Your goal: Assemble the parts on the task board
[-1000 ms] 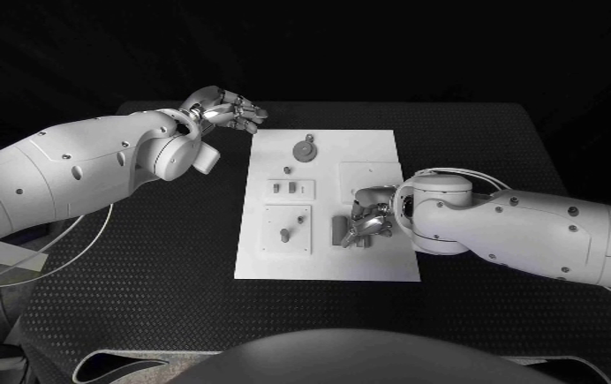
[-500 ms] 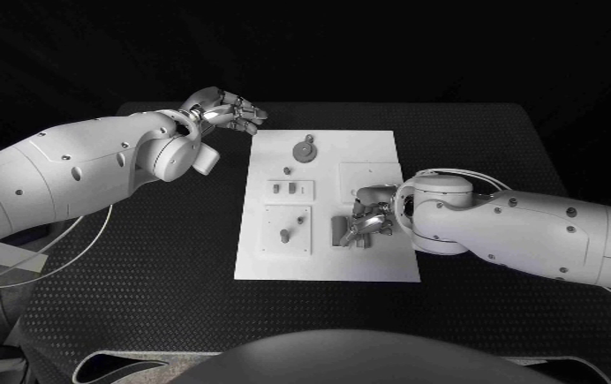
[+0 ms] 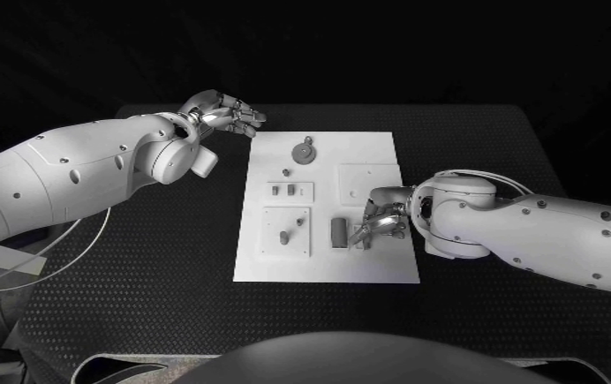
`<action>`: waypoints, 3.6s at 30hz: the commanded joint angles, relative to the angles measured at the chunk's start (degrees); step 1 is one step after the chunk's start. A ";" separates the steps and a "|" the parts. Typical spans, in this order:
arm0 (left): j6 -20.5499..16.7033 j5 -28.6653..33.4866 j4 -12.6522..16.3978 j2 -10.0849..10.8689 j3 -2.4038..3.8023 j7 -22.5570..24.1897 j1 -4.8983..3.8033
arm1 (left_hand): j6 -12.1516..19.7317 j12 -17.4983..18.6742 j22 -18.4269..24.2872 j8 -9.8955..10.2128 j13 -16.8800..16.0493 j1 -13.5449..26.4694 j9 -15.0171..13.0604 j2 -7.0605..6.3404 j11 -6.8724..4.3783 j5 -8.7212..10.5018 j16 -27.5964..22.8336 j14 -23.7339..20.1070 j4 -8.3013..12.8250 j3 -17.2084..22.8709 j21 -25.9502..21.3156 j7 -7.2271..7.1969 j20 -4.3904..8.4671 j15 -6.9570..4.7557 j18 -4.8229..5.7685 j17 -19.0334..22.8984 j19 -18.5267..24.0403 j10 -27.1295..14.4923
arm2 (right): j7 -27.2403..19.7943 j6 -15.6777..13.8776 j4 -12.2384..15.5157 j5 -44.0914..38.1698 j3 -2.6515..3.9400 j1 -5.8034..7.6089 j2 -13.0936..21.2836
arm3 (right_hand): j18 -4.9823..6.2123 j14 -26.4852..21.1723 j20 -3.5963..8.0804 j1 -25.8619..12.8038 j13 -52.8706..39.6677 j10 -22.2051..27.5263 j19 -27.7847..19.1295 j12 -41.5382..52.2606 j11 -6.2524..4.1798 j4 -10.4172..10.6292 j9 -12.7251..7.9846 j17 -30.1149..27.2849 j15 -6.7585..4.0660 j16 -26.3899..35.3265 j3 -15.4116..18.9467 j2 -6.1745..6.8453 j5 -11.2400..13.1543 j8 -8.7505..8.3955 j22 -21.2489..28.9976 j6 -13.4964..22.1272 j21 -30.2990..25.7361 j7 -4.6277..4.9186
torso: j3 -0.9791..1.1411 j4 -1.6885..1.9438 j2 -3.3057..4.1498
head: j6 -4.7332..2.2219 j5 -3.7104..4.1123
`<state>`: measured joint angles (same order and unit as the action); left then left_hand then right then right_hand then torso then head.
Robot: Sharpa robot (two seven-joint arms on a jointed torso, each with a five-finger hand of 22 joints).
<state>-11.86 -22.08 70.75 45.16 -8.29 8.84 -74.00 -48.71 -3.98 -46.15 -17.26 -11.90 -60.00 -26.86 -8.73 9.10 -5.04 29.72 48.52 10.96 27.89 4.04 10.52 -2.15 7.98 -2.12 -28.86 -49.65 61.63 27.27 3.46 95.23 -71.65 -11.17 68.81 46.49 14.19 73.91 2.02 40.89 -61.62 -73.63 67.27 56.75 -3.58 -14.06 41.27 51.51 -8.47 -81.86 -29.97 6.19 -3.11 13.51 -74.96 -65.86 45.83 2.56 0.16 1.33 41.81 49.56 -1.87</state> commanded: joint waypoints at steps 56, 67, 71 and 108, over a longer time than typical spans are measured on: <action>1.16 -2.38 0.06 -0.09 0.00 -0.26 -0.05 | -0.11 -0.04 0.06 -0.57 0.10 0.26 0.02 0.40 0.10 0.12 -0.64 -0.04 -0.46 0.00 0.09 -0.21 -0.12 0.01 0.39 -0.46 0.38 -0.46 | 3.34 3.72 -7.00 -9.16 -0.77 -1.47 -3.11 | 0.81 0.23 -0.01 1.19 -0.93 -0.80 -0.25 0.62 -0.24 -2.60 0.00 0.16 0.17 -0.57 0.14 -4.81 0.19 0.52 -1.12 -0.95 0.25 -0.14 | -0.08 0.03 -0.02 | 0.17 0.28; 1.18 -2.38 -0.05 -0.05 -0.07 -0.25 -0.05 | -0.15 -0.04 0.07 -0.60 0.10 0.28 0.01 0.36 0.11 0.13 -0.69 -0.06 -0.47 -0.05 0.08 -0.24 -0.12 0.02 0.40 -0.52 0.40 -0.47 | 3.93 3.32 -6.84 -9.87 -0.78 -1.47 -2.26 | 0.81 -0.10 -0.17 4.63 -1.06 -0.74 -0.71 0.55 -0.16 -2.73 0.01 -0.36 0.41 -0.50 0.75 -5.27 0.20 0.48 -1.15 -0.78 0.47 -0.06 | -0.02 0.04 0.00 | 0.15 0.34; 1.25 -2.38 -0.03 -0.05 -0.12 -0.26 -0.05 | -0.16 -0.04 0.07 -0.61 0.10 0.29 0.01 0.36 0.11 0.13 -0.71 -0.06 -0.48 -0.06 0.08 -0.24 -0.13 0.02 0.40 -0.54 0.40 -0.47 | 3.92 3.40 -6.60 -9.87 -0.78 -1.47 -1.93 | 0.81 -0.20 -0.23 5.08 -1.06 -0.70 -0.81 0.49 -0.13 -2.72 -0.01 -0.54 0.46 -0.43 1.06 -4.87 0.21 0.45 -1.13 -0.72 0.48 -0.02 | -0.01 0.03 0.00 | 0.16 0.38; 1.35 -2.38 0.23 0.32 -0.56 -0.48 -0.05 | -0.18 -0.04 0.07 -0.65 0.11 0.31 0.02 0.39 0.11 0.14 -0.83 -0.03 -0.52 -0.13 0.08 -0.27 -0.12 0.02 0.40 -0.72 0.41 -0.48 | 5.06 6.83 -5.73 -16.00 -0.91 -1.47 -0.79 | 0.81 -1.56 -0.88 3.62 -0.65 1.09 -1.94 -0.86 1.19 -2.24 -1.27 -1.37 0.60 0.73 0.06 -2.94 0.19 -1.64 -0.98 2.65 -0.62 1.39 | -0.05 0.08 0.01 | -0.04 1.08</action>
<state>-11.26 -24.31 70.89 45.54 -8.88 8.08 -74.00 -48.71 -3.98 -46.16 -17.69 -11.87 -60.00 -26.86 -8.73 9.31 -5.04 29.28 48.52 10.81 27.74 4.04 10.53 -2.15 7.98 -2.12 -29.49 -49.66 61.41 30.85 7.37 90.08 -88.22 -11.68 67.74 45.47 14.11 72.62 1.22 44.19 -62.31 -72.59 65.61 56.13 -2.55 -15.79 43.48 50.11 -7.87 -81.37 -29.84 4.05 -3.10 14.00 -74.96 -65.91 45.32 1.56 0.10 1.35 41.81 49.48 -0.85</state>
